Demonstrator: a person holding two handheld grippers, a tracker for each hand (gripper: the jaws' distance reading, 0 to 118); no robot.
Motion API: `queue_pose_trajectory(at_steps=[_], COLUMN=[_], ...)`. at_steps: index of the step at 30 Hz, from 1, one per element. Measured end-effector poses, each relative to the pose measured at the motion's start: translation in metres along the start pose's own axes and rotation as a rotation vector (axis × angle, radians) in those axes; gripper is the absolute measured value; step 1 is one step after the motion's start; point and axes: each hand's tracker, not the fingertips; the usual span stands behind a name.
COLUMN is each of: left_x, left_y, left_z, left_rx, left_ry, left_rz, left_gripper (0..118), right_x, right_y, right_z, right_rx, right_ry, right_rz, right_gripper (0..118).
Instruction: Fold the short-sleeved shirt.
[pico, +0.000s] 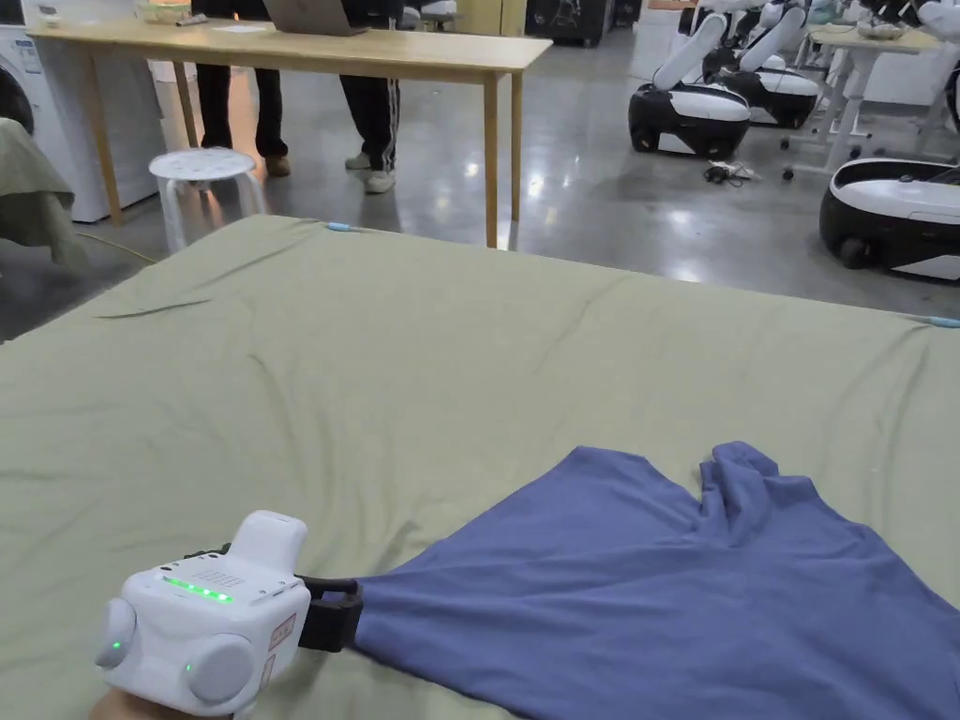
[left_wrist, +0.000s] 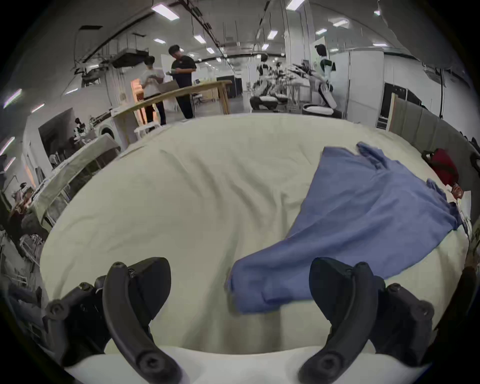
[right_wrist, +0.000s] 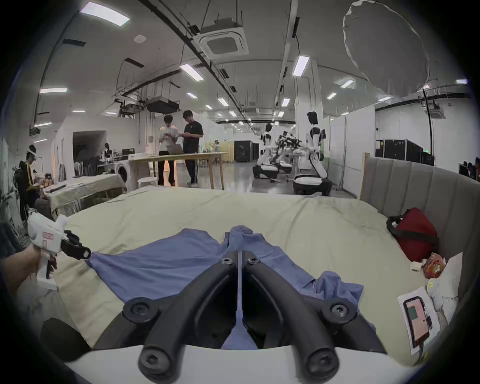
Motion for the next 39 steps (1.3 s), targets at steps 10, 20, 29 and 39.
queue_pose_trajectory(at_steps=[10,20,29,39], left_x=[0.019,0.039,0.042,0.042], left_y=[0.007,0.029,0.037,0.05], left_z=[-0.008,0.07,0.054,0.03], left_rx=[-0.025,0.141,0.122,0.1], left_ry=[-0.035,-0.092,-0.076,-0.079], left_rz=[-0.086,-0.039,-0.056,-0.055], left_gripper=[1,1,1,1], right_x=[0.021,0.079,0.1,0.09], right_y=[0.012,0.027,-0.023,-0.001], right_z=[-0.026,-0.197,-0.367,-0.299], right_rx=[-0.077,-0.368,-0.599,-0.538], right_ry=[-0.003,0.037,-0.026,-0.012], right_rz=[-0.023,0.037,0.09,0.041], right_gripper=[4,118,110,6])
